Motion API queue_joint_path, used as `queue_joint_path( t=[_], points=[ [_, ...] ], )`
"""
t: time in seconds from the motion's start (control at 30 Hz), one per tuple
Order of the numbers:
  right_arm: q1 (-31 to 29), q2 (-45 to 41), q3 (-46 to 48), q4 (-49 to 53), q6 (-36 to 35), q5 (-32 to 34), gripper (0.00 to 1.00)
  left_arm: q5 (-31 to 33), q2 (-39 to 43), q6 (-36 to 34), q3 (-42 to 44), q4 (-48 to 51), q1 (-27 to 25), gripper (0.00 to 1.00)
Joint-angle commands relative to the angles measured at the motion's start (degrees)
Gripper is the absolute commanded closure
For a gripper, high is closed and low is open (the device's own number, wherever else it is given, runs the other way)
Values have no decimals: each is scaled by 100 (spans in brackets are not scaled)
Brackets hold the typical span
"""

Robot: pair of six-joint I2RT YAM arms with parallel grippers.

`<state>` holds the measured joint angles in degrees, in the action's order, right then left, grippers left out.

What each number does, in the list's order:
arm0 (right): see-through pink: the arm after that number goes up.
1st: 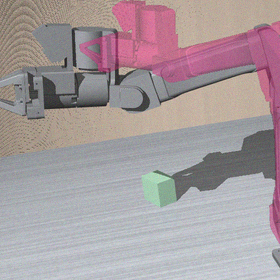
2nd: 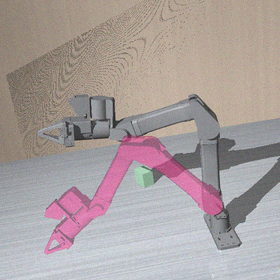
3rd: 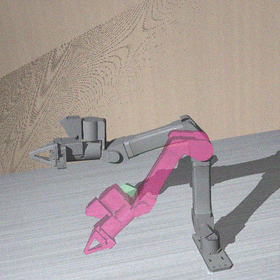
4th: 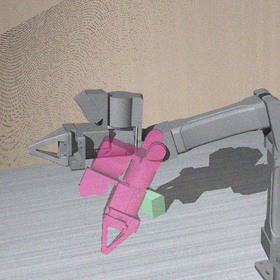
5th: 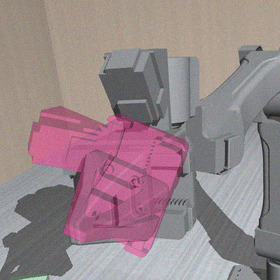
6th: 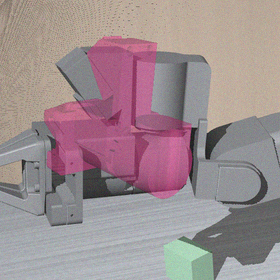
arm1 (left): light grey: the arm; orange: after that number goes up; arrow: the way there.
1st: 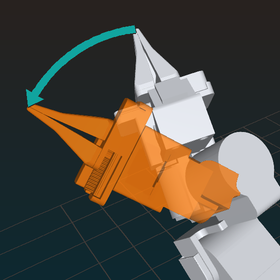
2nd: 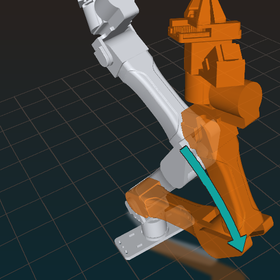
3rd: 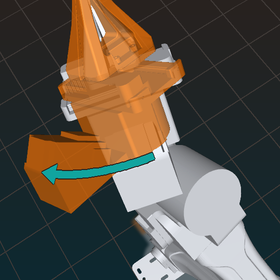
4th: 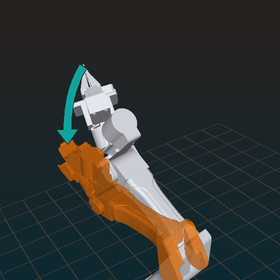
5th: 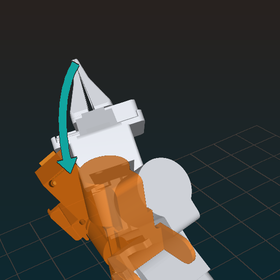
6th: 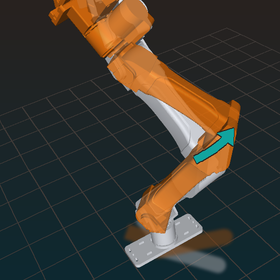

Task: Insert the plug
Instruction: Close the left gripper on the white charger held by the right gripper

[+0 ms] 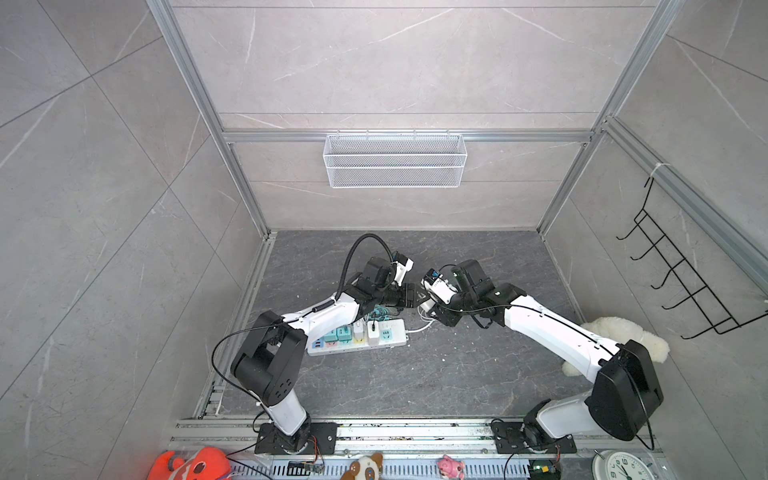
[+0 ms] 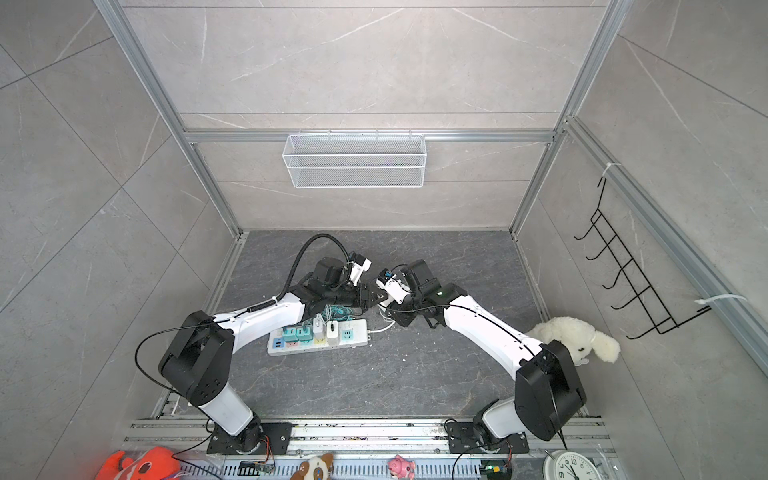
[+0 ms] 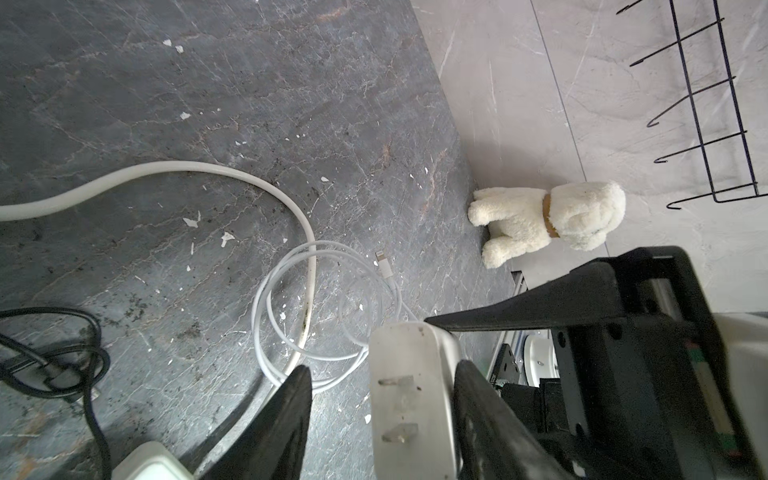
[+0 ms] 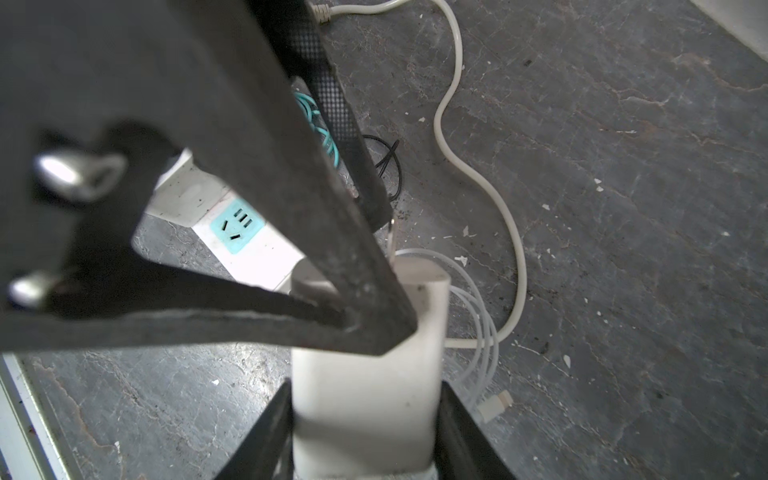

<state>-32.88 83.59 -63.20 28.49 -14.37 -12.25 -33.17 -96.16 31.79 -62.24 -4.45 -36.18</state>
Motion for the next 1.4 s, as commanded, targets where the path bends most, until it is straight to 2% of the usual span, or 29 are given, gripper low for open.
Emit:
queue_joint_path(
  t=[0.0,0.2,0.6,0.8,0.9,1.2,1.37],
  points=[
    [-35,45,-111,-156,-115,-66,74,-216,33,22,-177,-115,-64,46],
    [-44,134,-224,-124,-109,-22,74,-295,24,5,-231,-28,-82,50],
    [-69,156,-286,-151,-135,58,74,-579,12,-12,-364,154,-121,73],
    [-71,228,-428,-98,-136,140,67,-648,-58,29,-403,135,-132,82],
    [-69,227,-478,-98,-110,126,58,-623,-70,32,-410,161,-128,86],
    [-73,198,-469,-229,91,140,43,-394,-8,-79,-493,451,-128,93],
    [-69,155,-443,-274,171,121,38,-287,38,-86,-506,453,-134,96]
  ],
)
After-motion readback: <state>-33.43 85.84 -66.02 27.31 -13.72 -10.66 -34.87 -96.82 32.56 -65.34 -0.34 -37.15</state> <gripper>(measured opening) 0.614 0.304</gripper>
